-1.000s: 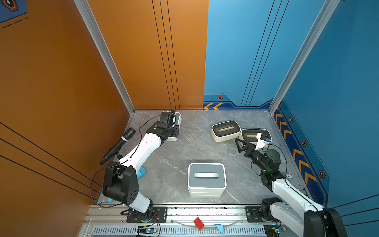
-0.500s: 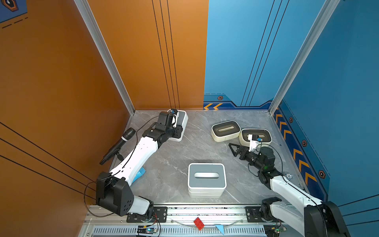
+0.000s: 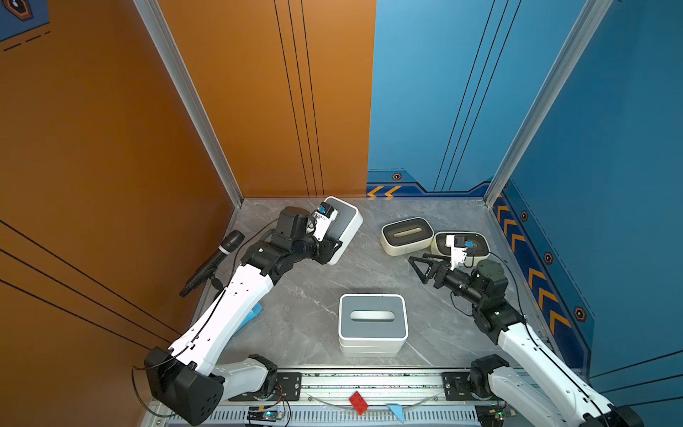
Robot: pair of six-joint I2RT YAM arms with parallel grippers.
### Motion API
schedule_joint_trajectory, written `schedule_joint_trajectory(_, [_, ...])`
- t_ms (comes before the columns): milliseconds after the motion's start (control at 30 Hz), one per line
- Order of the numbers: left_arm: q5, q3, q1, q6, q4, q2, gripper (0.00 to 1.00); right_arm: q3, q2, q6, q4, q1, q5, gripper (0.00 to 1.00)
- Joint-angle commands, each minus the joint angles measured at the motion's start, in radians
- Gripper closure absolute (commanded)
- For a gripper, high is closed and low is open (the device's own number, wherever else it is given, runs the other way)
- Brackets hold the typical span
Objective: Stack the tissue boxes
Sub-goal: Place the tissue box at the tissue box.
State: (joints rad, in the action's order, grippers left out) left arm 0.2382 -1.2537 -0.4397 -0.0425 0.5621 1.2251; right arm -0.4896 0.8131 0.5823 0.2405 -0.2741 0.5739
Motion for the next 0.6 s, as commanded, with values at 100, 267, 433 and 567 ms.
schedule_joint_trajectory(100, [0.134, -0.046, 0.001, -0.063, 0.008, -0.029, 0.58, 0.002, -0.069, -0.006, -0.214, -0.002, 0.078, 0.0])
schedule_joint_trajectory(267, [0.244, -0.046, -0.003, -0.086, 0.02, -0.036, 0.58, 0.014, -0.153, 0.014, -0.285, -0.004, 0.108, 0.0])
schedule_joint_trajectory(433, [0.299, -0.064, -0.024, -0.122, 0.067, -0.041, 0.59, 0.008, -0.193, -0.004, -0.36, -0.005, 0.131, 0.0])
schedule_joint_trajectory(567, [0.331, -0.073, -0.029, -0.15, 0.098, -0.051, 0.59, 0.009, -0.221, 0.0, -0.387, -0.007, 0.137, 0.0])
